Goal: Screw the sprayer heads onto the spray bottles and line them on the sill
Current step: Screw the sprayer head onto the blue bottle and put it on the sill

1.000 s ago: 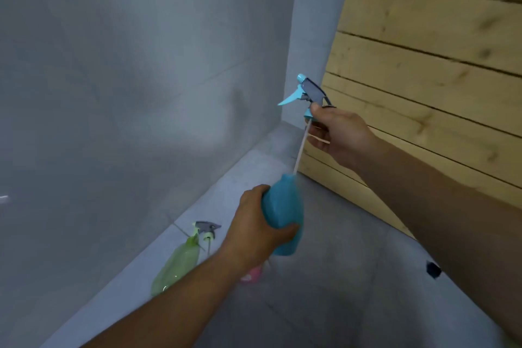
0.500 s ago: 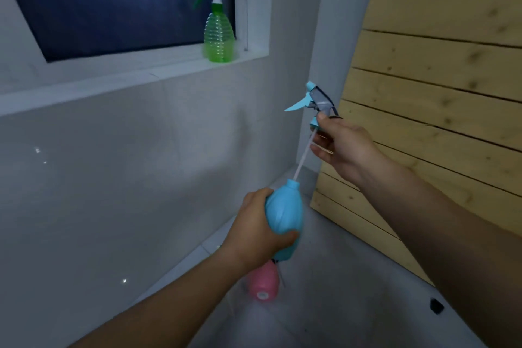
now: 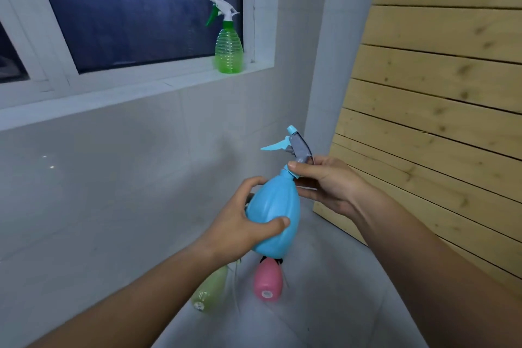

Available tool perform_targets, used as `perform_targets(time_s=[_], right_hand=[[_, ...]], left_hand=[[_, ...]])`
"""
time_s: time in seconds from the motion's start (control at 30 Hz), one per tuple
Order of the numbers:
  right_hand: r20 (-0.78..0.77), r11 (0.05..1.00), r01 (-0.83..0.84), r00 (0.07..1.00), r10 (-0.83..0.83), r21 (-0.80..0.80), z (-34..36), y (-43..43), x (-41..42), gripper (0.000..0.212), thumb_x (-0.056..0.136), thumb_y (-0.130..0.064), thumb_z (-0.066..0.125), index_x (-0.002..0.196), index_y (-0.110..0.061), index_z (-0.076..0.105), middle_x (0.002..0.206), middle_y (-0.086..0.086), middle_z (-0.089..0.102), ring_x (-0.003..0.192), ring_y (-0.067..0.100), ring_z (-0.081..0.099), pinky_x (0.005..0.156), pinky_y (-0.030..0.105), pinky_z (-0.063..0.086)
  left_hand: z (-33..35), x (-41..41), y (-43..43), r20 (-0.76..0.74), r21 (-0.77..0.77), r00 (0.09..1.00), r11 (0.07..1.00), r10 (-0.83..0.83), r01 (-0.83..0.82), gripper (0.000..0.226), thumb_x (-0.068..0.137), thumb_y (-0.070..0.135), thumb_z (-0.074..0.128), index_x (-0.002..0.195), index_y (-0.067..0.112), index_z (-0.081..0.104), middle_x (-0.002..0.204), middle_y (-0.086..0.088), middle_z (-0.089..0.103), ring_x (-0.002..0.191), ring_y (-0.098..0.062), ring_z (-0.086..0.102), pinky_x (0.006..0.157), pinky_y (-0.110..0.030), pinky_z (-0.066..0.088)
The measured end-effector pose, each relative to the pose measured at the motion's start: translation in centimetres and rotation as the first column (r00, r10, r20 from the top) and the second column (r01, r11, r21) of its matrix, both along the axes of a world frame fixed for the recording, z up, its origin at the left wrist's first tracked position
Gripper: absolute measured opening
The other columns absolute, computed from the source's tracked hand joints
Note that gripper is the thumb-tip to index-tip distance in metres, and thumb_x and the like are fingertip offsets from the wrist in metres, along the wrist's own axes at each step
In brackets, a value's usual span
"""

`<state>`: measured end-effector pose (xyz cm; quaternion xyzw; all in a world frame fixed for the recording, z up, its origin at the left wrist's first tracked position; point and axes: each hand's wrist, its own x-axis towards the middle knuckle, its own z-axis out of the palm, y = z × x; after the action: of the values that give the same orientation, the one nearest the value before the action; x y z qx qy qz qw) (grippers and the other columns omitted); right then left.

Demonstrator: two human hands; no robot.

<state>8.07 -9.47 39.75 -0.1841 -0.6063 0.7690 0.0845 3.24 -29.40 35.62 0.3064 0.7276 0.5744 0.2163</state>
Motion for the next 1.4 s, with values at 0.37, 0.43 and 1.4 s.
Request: perform_targets(time_s=[0.37,0.43,1.4], right_hand=[[0.041,0.933,-0.268,0.963,0.266,0.239,-0.9,1.8,0.4,0.021,0.090,-0.013,0.067,0.111,-0.008,0.066,0.117,0.012,0.070,0.111,0.027,0.066,0.094,0.042,0.054],[-0.017,0.945,-0.238,0.969,0.248,0.224,-1.1,1.8,0.2,0.024,0.089,-0.011,0.067,0.113,-0.010,0.066,0.113,0.009,0.072,0.108,0.023,0.068,0.092,0.040,0.054],[0.007,0.998,0.013,1.000,-0.013,0.065,-3.0,-0.6,-0.3,0.023,0.085,-0.019,0.074,0.104,-0.006,0.072,0.094,0.010,0.076,0.085,0.019,0.074,0.074,0.031,0.059]], left_hand=[[0.4,-1.4,-1.1,0.048,-0.013,0.988,0.989,-0.149,0.150,0.053,0.081,0.022,0.084,0.124,0.039,0.059,0.108,0.017,0.070,0.097,-0.006,0.072,0.075,-0.022,0.061],[0.1,-1.6,-0.8,0.047,-0.031,0.991,0.992,-0.124,0.125,0.054,0.076,0.028,0.086,0.123,0.034,0.061,0.108,0.010,0.073,0.095,-0.008,0.074,0.074,-0.024,0.062],[-0.4,0.0,0.8,0.383,-0.176,0.923,0.978,-0.039,0.115,0.094,0.054,0.057,0.087,0.131,0.025,0.042,0.122,-0.005,0.066,0.100,-0.024,0.075,0.071,-0.040,0.065]])
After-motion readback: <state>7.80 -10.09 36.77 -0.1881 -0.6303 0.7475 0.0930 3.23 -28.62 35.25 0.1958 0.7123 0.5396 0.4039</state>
